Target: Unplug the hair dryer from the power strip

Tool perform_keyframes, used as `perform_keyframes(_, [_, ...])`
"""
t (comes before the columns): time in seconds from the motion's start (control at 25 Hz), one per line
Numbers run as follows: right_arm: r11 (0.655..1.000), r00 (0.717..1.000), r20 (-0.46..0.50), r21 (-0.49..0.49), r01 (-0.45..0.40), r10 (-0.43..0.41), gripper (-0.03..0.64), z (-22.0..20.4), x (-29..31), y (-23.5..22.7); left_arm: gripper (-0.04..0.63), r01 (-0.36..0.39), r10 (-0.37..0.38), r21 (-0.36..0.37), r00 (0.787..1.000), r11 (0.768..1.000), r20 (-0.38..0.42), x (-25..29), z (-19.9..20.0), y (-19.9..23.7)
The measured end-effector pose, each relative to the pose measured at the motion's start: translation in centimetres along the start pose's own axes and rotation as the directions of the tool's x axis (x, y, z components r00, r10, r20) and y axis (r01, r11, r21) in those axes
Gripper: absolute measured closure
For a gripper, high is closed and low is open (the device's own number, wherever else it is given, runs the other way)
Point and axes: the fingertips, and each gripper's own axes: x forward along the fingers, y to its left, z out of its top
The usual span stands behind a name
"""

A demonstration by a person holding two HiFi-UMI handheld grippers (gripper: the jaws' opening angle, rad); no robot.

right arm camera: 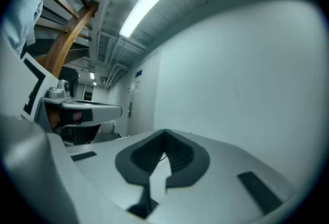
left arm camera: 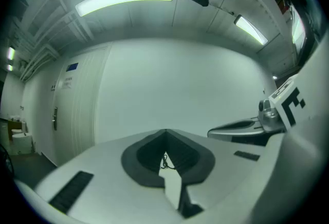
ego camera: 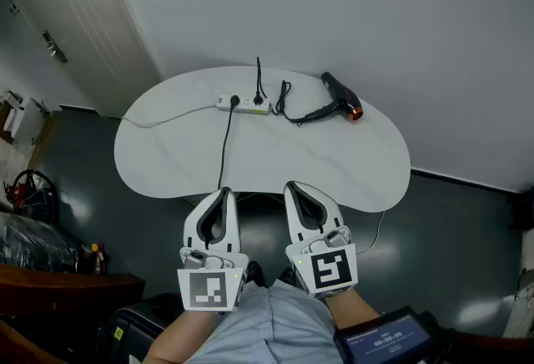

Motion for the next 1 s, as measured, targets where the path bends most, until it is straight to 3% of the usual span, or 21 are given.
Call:
perform_keyframes(0.36, [1.0,0.999,-0.039,0.014,-0.003,0.004,0.617,-0.7,0.6,0.3,0.6,0.019,-0.019,0.105,1.0,0.994,-0.002,0.2,-0.4,0.9])
perform_keyframes(0.44, [0.999,0.998,-0.053,0.036,-0.016,0.018,0.617,-1.0,0.8,0.7,0.6,0.019,-0.02,0.091,1.0,0.996,0.002,0.3,-0.6,1.3])
perform_keyframes(0.6, [0.994,0.997,-0.071,0.103,-0.032,0.04,0.615,-1.4,1.6,1.4,0.6,0.003,-0.003,-0.017,1.0,1.0,0.015,0.6,-0.4,2.2])
perform_keyframes(0.76, [0.996,0.997,-0.077,0.091,0.004,0.003,0.615,-1.6,2.5,1.7,0.6,0.022,-0.021,-0.021,0.999,1.0,0.025,0.8,-0.7,3.3])
perform_keyframes(0.92, [0.994,0.995,-0.091,0.103,0.04,-0.031,0.615,-1.9,3.1,2.1,0.6,0.06,-0.061,0.056,0.998,0.997,0.018,1.4,-0.9,4.5])
perform_keyframes(1.0, [0.993,0.994,-0.1,0.102,0.062,-0.052,0.615,-2.3,3.1,2.1,0.6,0.072,-0.072,0.017,0.997,0.997,0.019,1.5,-1.1,4.6])
